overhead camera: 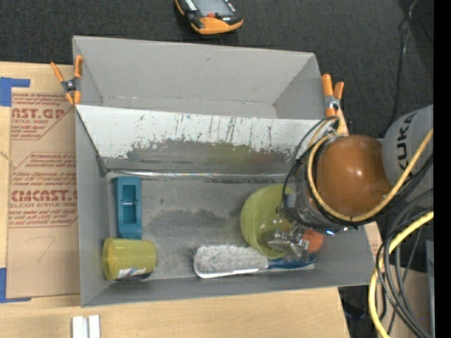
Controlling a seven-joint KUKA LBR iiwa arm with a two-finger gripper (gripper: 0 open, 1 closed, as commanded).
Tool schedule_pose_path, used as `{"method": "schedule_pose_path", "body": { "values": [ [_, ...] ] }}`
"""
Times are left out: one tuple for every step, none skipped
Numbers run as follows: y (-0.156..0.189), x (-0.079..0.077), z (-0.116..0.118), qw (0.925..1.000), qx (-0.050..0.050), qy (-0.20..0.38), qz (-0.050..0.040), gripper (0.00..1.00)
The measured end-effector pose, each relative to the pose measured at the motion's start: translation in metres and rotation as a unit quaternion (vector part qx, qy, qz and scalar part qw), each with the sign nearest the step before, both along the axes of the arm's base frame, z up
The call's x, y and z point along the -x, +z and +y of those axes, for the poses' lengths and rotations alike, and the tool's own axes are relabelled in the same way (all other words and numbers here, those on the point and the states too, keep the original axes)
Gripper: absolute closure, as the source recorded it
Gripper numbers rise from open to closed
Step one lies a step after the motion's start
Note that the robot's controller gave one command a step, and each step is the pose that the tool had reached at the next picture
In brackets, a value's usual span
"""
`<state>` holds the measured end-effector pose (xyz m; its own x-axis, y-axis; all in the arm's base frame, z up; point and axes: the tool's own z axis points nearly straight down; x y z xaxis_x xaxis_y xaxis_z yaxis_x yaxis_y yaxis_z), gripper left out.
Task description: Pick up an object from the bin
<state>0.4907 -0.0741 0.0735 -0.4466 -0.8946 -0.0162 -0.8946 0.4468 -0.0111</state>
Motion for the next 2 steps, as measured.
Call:
{"method": "schedule_pose_path", "body": {
  "values": [
    [0.0000, -0.0053, 0.0015, 0.9995, 0.004, -0.033, 0.0019, 1.00],
    [0.0000, -0.0053, 0.0014, 0.9994, 0.004, -0.033, 0.0019, 1.00]
  ]
}}
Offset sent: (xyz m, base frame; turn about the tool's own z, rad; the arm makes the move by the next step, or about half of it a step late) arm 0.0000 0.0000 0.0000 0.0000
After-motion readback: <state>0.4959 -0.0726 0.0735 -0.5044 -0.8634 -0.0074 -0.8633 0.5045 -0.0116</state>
